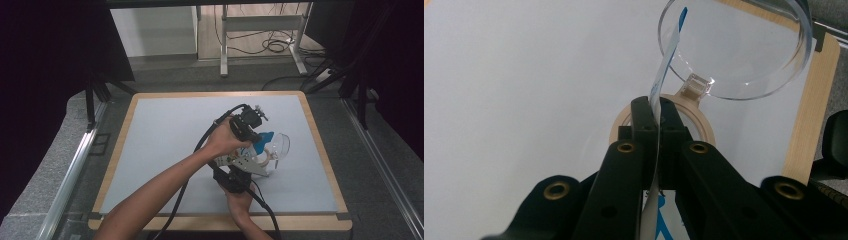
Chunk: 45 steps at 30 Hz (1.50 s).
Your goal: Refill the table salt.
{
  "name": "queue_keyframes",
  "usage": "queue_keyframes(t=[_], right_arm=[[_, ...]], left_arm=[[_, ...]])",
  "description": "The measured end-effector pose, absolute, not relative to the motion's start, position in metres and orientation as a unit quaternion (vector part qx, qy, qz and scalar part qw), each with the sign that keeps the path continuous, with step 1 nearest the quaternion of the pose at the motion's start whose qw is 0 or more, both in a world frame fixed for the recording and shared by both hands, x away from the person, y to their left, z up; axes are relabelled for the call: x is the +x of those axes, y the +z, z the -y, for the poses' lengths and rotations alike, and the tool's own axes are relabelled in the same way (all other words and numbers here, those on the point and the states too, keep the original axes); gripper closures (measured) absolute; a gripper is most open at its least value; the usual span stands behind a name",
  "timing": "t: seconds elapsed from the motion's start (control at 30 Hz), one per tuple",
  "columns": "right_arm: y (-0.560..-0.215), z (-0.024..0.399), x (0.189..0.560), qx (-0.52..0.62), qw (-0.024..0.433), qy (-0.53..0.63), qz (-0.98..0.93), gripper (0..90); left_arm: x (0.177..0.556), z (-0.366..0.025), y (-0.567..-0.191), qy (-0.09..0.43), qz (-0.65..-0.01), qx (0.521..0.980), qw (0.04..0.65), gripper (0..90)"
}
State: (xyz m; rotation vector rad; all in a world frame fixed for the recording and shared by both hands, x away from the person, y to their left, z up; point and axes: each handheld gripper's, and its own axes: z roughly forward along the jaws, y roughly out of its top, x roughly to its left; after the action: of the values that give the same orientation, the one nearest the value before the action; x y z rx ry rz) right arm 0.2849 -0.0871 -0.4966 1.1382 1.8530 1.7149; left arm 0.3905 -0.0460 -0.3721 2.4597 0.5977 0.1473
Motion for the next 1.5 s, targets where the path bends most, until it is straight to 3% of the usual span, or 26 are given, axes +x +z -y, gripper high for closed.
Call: queue_keyframes(t=[1.5], right_arm=[[-0.4934, 0.0881, 0.2861, 0.405, 0.185, 0.609, -0.656, 60.2]], left_arm=[[0.3917, 0.0468, -0.3712, 0.055, -0.224, 0.925, 0.301, 90.0]])
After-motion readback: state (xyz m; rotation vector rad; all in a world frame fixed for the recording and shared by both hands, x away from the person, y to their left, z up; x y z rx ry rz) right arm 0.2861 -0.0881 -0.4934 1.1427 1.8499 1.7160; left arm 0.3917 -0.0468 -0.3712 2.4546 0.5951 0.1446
